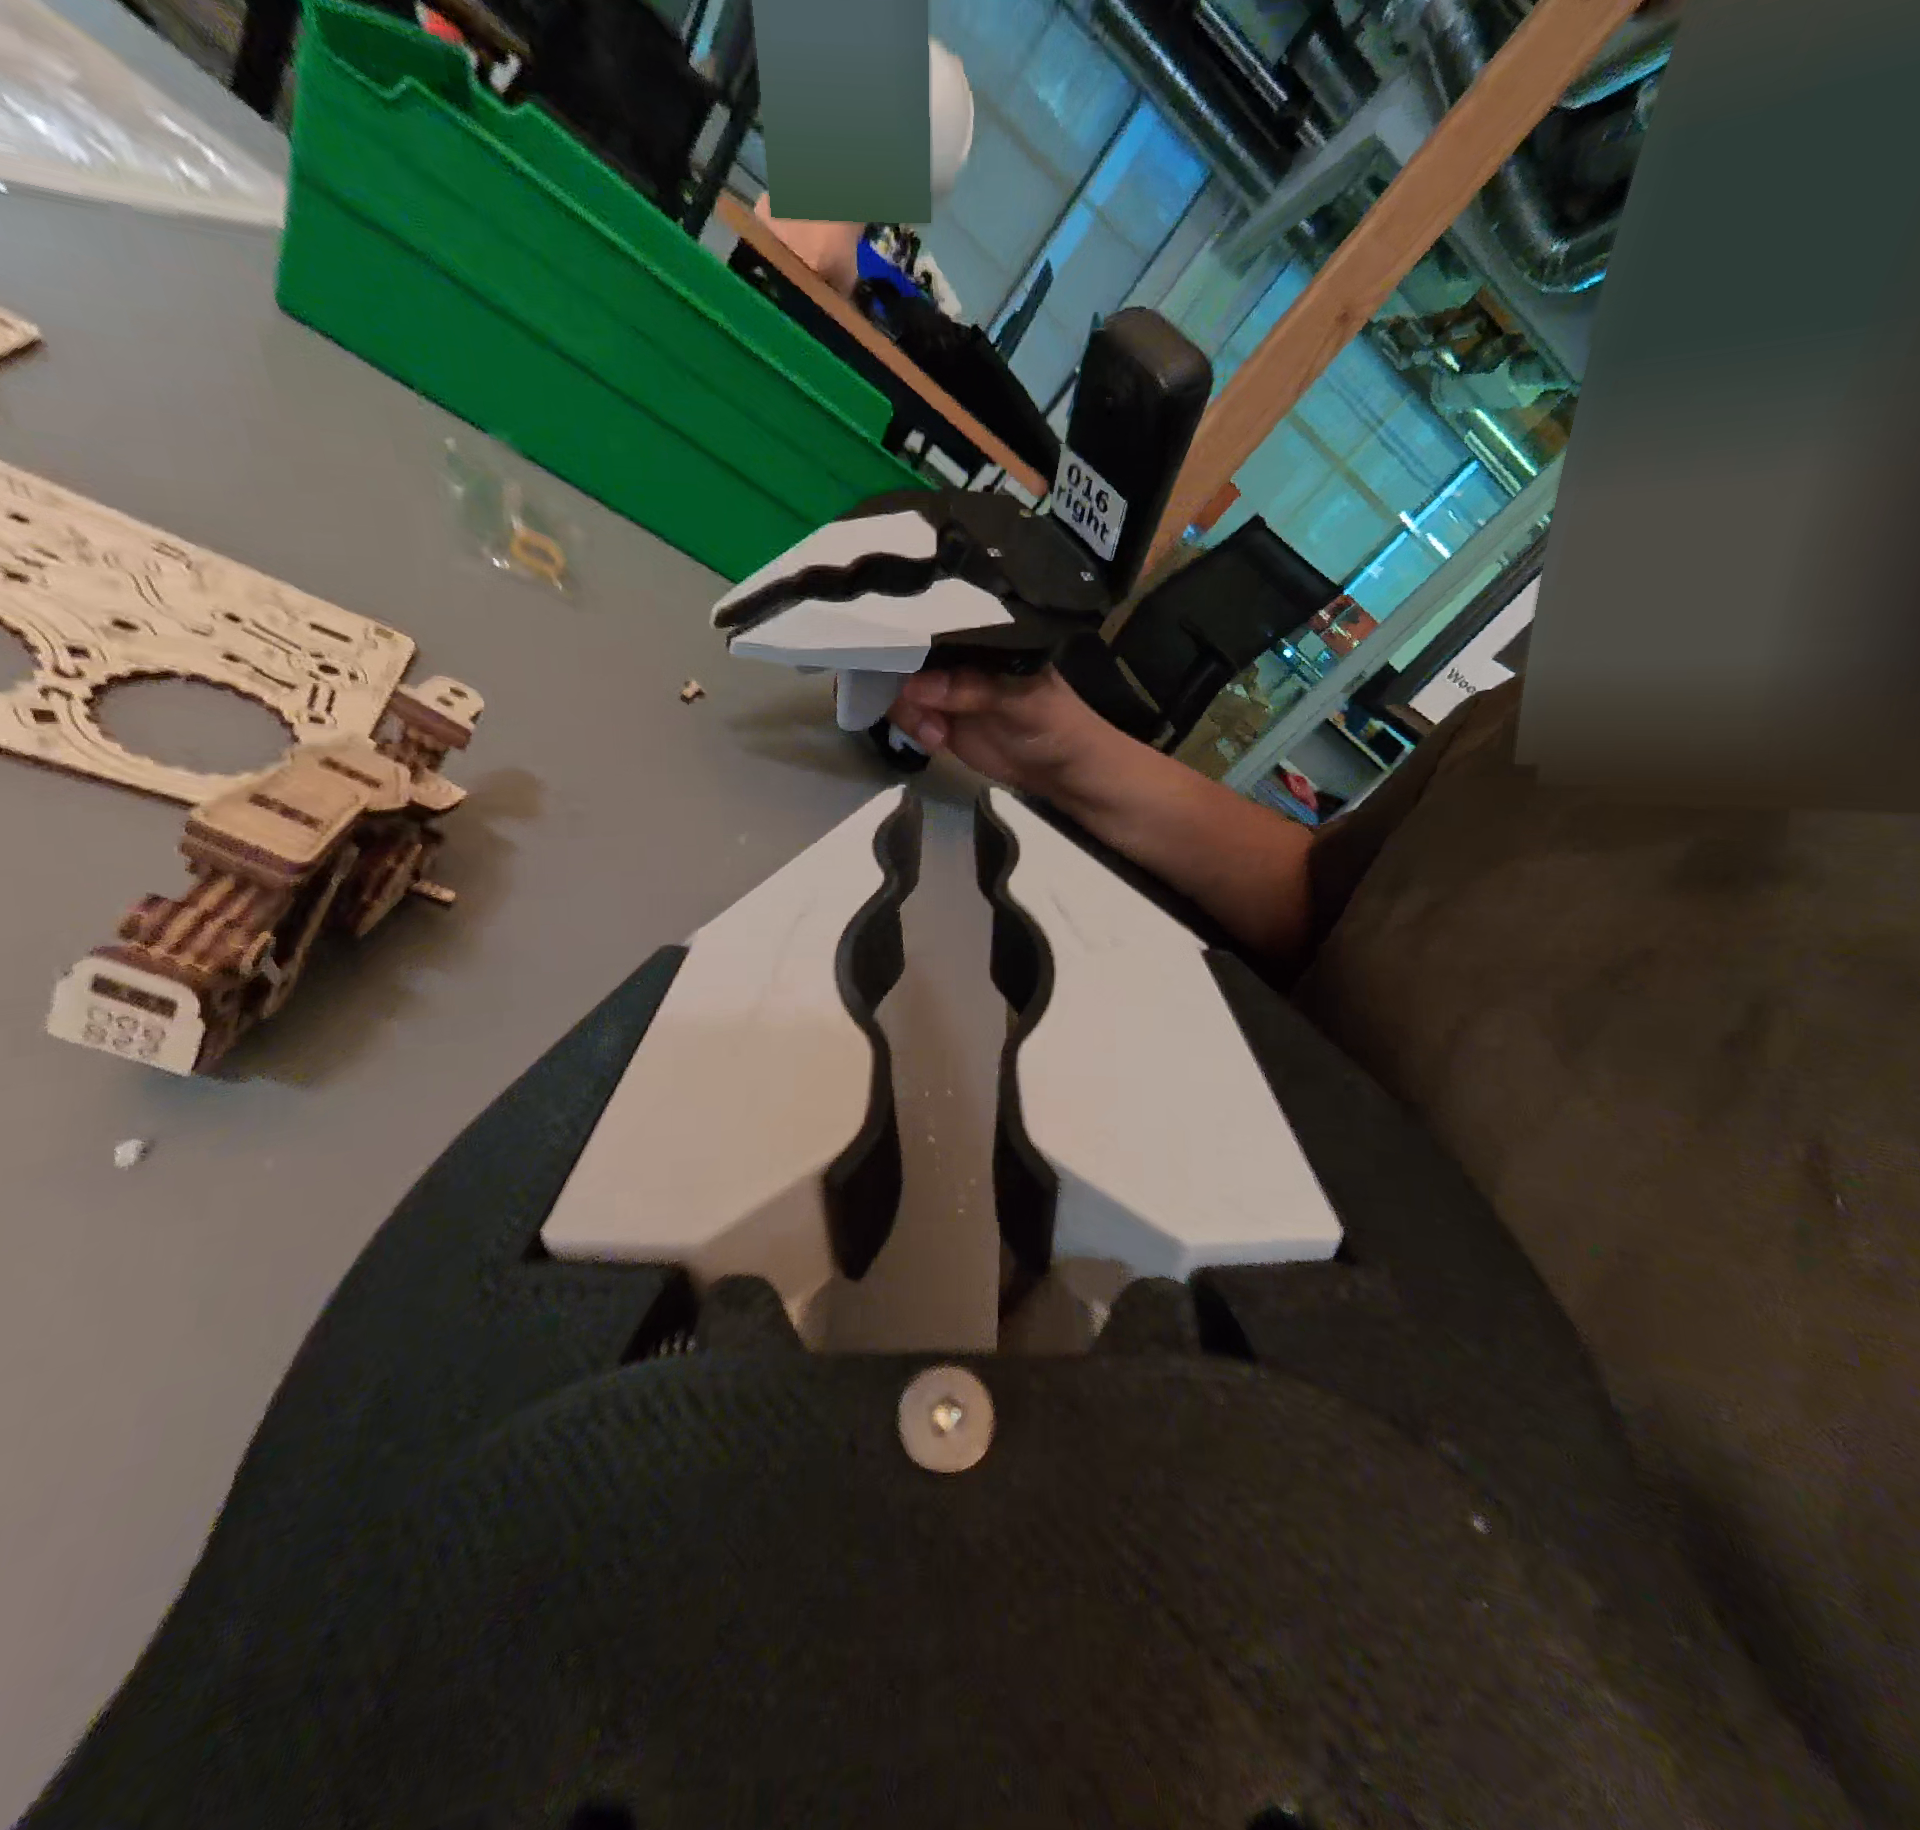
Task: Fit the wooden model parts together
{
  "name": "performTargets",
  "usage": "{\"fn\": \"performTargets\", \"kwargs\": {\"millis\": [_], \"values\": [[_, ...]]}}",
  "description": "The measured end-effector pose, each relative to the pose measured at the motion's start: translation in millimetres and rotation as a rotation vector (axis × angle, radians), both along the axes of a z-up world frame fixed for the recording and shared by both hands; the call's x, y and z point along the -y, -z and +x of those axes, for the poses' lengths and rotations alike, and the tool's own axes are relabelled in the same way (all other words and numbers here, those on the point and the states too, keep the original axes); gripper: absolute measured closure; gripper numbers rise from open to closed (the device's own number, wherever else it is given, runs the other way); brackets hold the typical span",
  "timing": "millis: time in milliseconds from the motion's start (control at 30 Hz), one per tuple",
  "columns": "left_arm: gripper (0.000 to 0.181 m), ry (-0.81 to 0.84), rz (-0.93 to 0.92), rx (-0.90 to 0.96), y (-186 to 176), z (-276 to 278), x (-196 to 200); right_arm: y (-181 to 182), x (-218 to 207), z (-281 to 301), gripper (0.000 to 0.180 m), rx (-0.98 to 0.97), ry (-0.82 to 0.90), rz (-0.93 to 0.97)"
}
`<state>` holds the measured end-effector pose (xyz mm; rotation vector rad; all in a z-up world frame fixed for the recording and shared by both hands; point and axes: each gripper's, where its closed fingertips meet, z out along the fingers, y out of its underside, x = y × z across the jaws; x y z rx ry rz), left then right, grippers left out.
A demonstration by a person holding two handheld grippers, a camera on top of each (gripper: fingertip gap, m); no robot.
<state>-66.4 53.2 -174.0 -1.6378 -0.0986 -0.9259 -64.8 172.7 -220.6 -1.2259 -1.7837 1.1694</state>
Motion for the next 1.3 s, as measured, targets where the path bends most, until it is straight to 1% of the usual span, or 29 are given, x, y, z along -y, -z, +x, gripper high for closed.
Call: {"fn": "performTargets", "kwargs": {"millis": [100,233,400,600,900,1167,1233,1300], "values": [[0.172,-0.005,0.004,-0.015,-0.4,-0.7,0.9,-7.7,-2.4,-1.2,0.175,-0.036,0.008,-0.048],[0.171,-0.007,0.003,0.033,-2.3,-3.3,0.3,-11.4,-8.9,-2.9,0.175,-0.045,0.029,-0.1],[0.168,0.014,-0.001,0.116,-4.9,-6.7,0.7,-7.6,-10.6,-5.6,0.174,-0.015,0.032,-0.119],[0.168,0.026,0.004,0.189,-8.6,-8.7,0.5,3.2,-2.2,-7.0,0.175,0.064,-0.027,-0.123],[0.168,0.019,0.0,0.113,-5.0,-3.8,1.2,3.2,4.2,-4.4,0.177,0.044,-0.049,-0.062],[0.168,0.002,-0.002,0.122,-4.4,-5.5,3.6,1.9,5.5,-4.0,0.179,0.033,-0.056,-0.052],[0.168,-0.01,-0.001,0.12,-4.1,-6.2,6.3,-2.0,5.9,-7.5,0.18,0.016,-0.055,-0.061],[0.168,-0.034,-0.002,0.103,-2.1,-9.0,9.1,-15.7,11.8,-14.4,0.179,-0.027,-0.057,-0.116]]}}
